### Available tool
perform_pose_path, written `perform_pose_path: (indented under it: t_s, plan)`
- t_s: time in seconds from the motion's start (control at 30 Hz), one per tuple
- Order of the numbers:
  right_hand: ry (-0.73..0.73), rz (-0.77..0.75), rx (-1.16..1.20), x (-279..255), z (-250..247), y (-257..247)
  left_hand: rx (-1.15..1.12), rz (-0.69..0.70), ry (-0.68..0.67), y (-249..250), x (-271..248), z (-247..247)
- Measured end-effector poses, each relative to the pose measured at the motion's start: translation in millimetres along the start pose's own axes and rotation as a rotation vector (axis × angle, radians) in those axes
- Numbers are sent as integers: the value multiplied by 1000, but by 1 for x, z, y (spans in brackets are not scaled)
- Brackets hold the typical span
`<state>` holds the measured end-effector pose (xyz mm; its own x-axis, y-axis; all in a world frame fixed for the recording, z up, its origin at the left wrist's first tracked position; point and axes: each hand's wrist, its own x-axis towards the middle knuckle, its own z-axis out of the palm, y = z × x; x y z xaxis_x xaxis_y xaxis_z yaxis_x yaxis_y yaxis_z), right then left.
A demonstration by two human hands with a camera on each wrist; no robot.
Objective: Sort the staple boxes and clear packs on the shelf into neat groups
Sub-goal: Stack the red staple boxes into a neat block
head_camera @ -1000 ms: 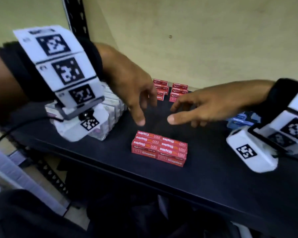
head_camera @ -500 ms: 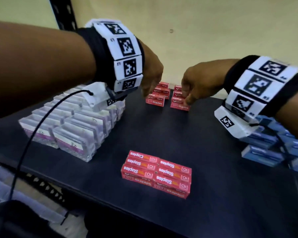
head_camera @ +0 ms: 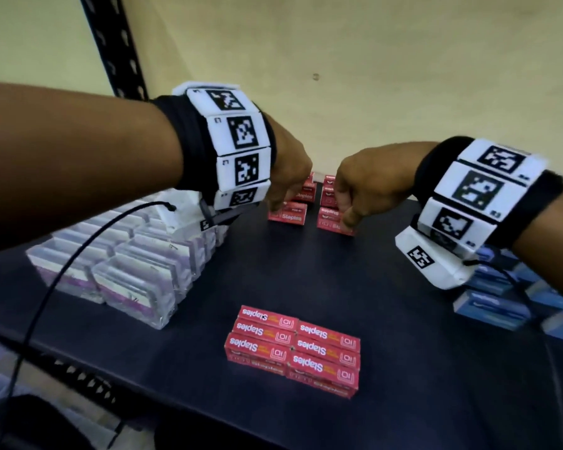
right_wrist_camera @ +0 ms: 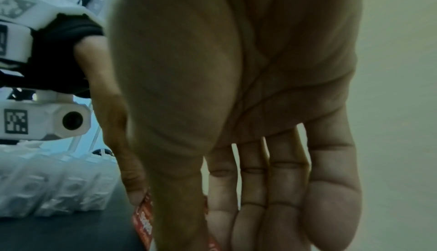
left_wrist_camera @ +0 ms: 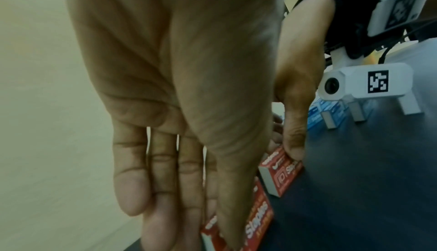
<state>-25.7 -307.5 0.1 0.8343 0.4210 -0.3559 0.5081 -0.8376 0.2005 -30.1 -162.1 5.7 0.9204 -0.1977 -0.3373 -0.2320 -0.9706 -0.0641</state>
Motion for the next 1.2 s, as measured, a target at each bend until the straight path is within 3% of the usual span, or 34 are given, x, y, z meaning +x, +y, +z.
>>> perform_pose_path:
  t_s: [0.13, 0.3, 0.8, 1.2]
  plan:
    - [-53, -25, 101, -23, 7, -8, 204, 105, -135, 9, -21, 1]
    - [-97, -76, 178, -57, 18, -21, 192, 197, -132, 10, -46, 13]
    - [-140, -126, 325, -116, 33, -46, 160, 209, -197, 2, -116, 35]
    - [-80, -83, 421, -124, 40, -55, 34, 201, -171, 16, -121, 38]
